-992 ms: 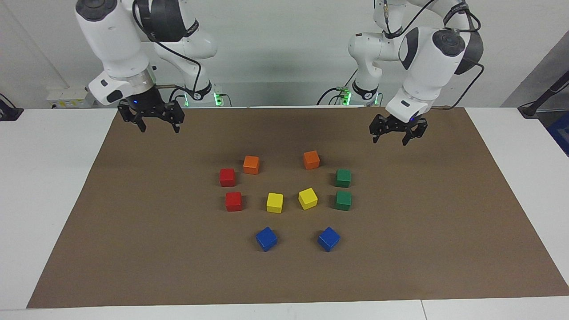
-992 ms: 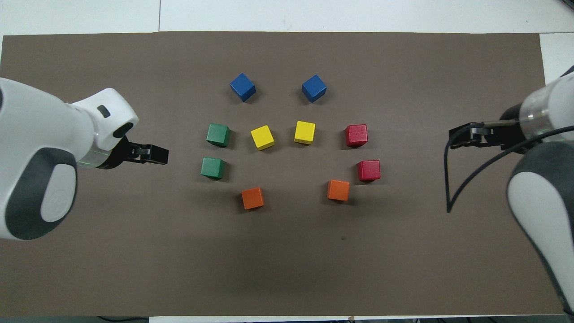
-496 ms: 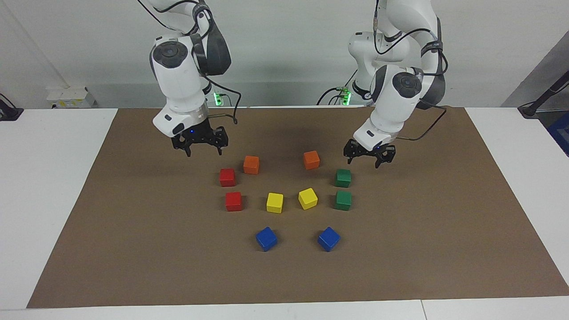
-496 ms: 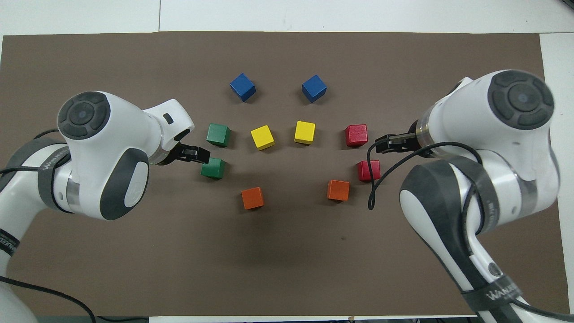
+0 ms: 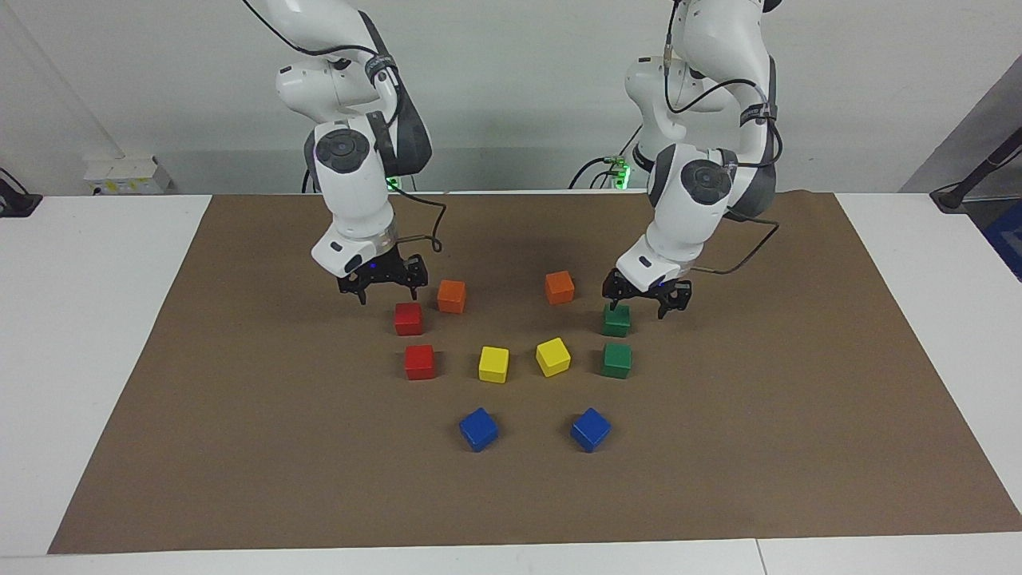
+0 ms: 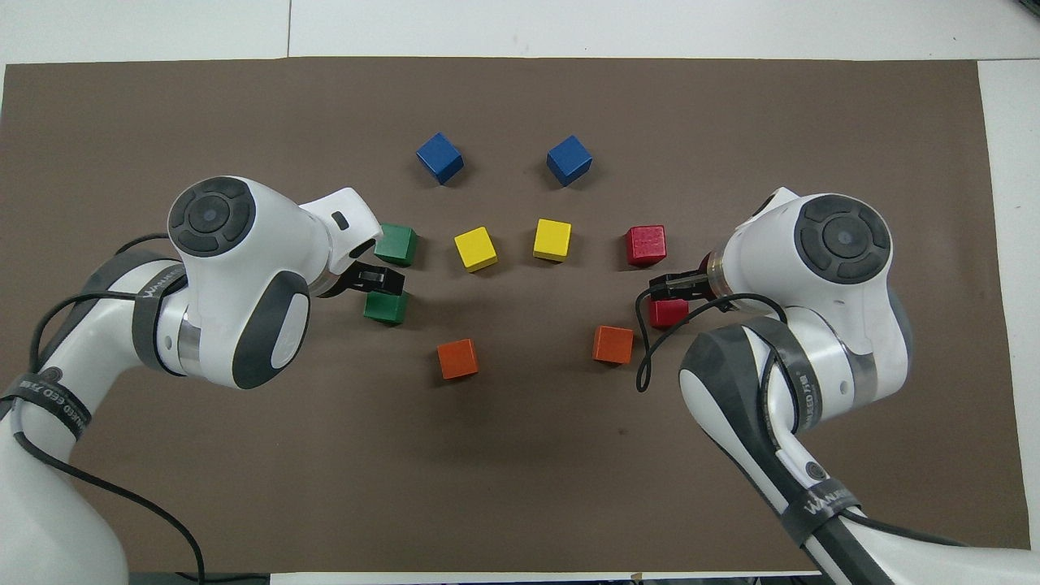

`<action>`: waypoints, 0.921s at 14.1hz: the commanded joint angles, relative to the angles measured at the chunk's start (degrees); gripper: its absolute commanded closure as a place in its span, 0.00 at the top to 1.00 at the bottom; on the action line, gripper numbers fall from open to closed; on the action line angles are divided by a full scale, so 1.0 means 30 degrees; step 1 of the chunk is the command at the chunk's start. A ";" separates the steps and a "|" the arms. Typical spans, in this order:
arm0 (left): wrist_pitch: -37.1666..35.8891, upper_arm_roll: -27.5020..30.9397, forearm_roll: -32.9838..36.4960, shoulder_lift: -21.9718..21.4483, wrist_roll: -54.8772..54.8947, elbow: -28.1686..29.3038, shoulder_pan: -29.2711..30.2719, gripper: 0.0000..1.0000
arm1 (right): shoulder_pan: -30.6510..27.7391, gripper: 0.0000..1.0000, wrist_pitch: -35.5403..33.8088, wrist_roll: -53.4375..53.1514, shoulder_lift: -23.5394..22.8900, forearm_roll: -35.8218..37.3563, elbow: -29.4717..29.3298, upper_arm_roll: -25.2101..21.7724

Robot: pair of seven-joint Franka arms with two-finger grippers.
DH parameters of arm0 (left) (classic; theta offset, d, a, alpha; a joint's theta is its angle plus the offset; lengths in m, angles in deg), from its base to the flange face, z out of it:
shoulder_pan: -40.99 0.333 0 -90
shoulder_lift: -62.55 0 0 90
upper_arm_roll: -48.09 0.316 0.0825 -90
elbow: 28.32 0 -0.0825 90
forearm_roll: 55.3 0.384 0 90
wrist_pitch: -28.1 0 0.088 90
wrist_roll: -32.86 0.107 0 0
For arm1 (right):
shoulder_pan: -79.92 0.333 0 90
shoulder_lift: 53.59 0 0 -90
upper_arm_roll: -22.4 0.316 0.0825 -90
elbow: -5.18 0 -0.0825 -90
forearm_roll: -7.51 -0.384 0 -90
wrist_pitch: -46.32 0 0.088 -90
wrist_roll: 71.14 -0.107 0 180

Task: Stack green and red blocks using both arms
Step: 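Reach the left gripper to a green cube while the right gripper reaches red, then close the left gripper on green while the right gripper grips red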

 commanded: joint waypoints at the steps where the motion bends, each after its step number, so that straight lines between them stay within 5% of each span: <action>1: 0.1121 0.0331 -0.0240 0.0357 -0.0251 0.0645 -0.0456 1.00 | 0.0056 1.00 0.0473 -0.0668 -0.0621 -0.0701 0.0137 -0.0038; 11: 0.1649 0.0390 -0.0210 0.1532 -0.1304 0.0792 -0.1189 1.00 | 0.0144 1.00 0.2289 -0.2133 -0.1735 -0.0732 0.0752 -0.0038; 13: 0.1503 0.0390 -0.0210 0.1532 -0.1482 0.0792 -0.1189 0.91 | 0.0144 1.00 0.2669 -0.2075 -0.1970 -0.0732 0.0898 -0.0038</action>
